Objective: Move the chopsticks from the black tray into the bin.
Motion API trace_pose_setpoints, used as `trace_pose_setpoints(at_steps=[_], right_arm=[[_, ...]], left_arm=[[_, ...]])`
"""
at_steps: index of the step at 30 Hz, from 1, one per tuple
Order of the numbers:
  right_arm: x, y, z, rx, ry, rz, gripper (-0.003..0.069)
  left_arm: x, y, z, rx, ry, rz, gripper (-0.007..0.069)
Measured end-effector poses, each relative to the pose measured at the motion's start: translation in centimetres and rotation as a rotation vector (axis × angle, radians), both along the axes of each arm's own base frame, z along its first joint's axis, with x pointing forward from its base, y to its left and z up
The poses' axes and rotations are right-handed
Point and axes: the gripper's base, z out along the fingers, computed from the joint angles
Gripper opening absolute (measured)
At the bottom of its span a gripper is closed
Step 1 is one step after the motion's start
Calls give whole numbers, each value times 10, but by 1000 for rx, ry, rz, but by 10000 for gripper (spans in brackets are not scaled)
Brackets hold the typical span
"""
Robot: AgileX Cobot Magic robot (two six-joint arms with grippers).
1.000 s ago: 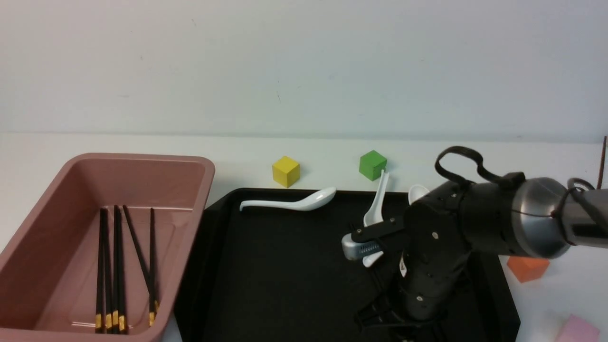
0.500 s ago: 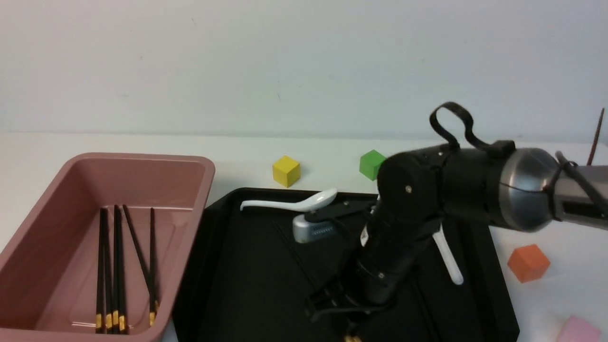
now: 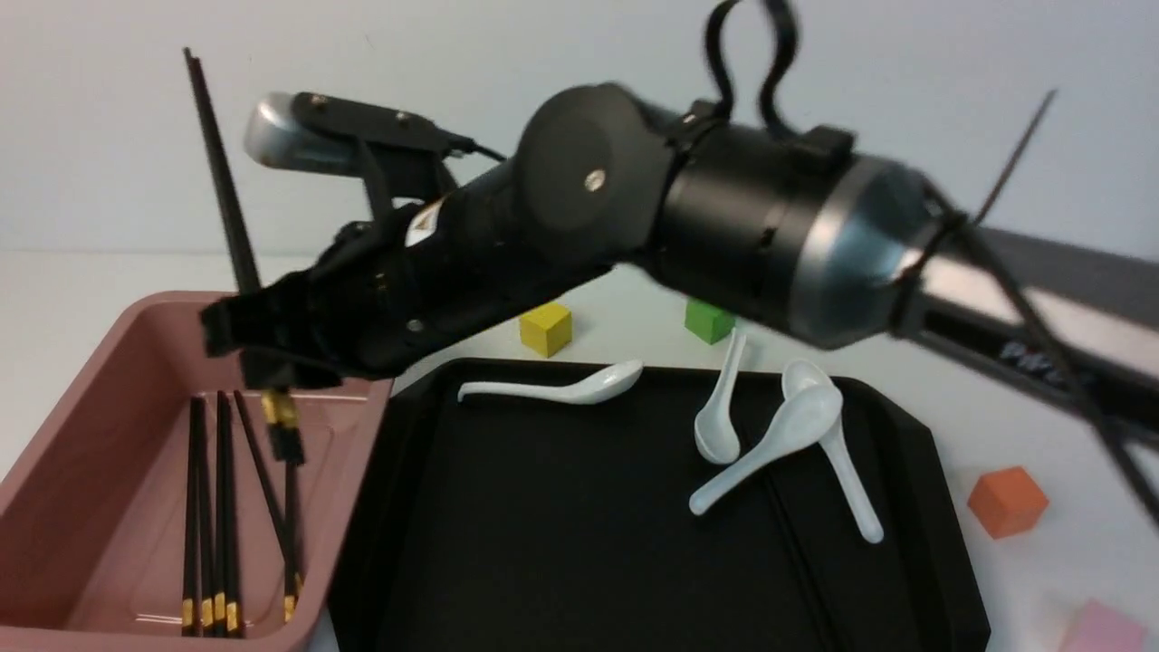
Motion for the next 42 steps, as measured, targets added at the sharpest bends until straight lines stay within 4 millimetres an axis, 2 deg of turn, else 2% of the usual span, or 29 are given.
trace_pose_setpoints(at_steps=[4, 7, 9, 12, 14, 18, 20, 21, 22, 23, 24, 25, 26, 27, 30, 31, 32, 35, 36, 37, 38, 41, 42], right_arm=[[-4, 41, -50, 29, -18, -38, 139], [-8, 53, -78, -10, 6, -24, 171], [-8, 55, -87, -25, 17, -20, 214], [-8, 55, -91, -40, 24, -12, 265], [-9, 49, -82, -67, 27, 16, 287], [-14, 29, -44, -106, 11, 79, 232], [-17, 10, -15, -135, -18, 108, 170], [-21, -5, 7, -151, -34, 127, 123], [-21, -11, 15, -151, -48, 123, 115], [-27, -33, 41, -189, -72, 141, 51], [-31, -46, 56, -201, -86, 146, 22], [-38, -67, 78, -233, -121, 145, -5], [-48, -88, 98, -261, -151, 145, -12], [-52, -100, 108, -288, -173, 137, -13], [-77, -152, 146, -399, -252, 82, -13], [-84, -162, 153, -403, -263, 60, -13], [-98, -188, 166, -428, -309, -15, -13], [-136, -236, 173, -443, -350, -113, -13], [-154, -257, 168, -437, -375, -141, -13], [-161, -265, 159, -432, -385, -152, -13], [-171, -275, 159, -408, -410, -167, -12], [-215, -318, 109, -253, -573, -228, -8], [-228, -330, 81, -175, -635, -250, -7]], left_arm=[[0, 0, 0, 0, 0, 0, 137], [0, 0, 0, 0, 0, 0, 139], [0, 0, 0, 0, 0, 0, 142], [0, 0, 0, 0, 0, 0, 142], [0, 0, 0, 0, 0, 0, 142], [0, 0, 0, 0, 0, 0, 144], [0, 0, 0, 0, 0, 0, 146], [0, 0, 0, 0, 0, 0, 147], [0, 0, 0, 0, 0, 0, 147], [0, 0, 0, 0, 0, 0, 148], [0, 0, 0, 0, 0, 0, 148], [0, 0, 0, 0, 0, 0, 148], [0, 0, 0, 0, 0, 0, 148], [0, 0, 0, 0, 0, 0, 148], [0, 0, 0, 0, 0, 0, 148], [0, 0, 0, 0, 0, 0, 149], [0, 0, 0, 0, 0, 0, 150], [0, 0, 0, 0, 0, 0, 152], [0, 0, 0, 0, 0, 0, 152], [0, 0, 0, 0, 0, 0, 152], [0, 0, 0, 0, 0, 0, 153], [0, 0, 0, 0, 0, 0, 153], [0, 0, 0, 0, 0, 0, 153]])
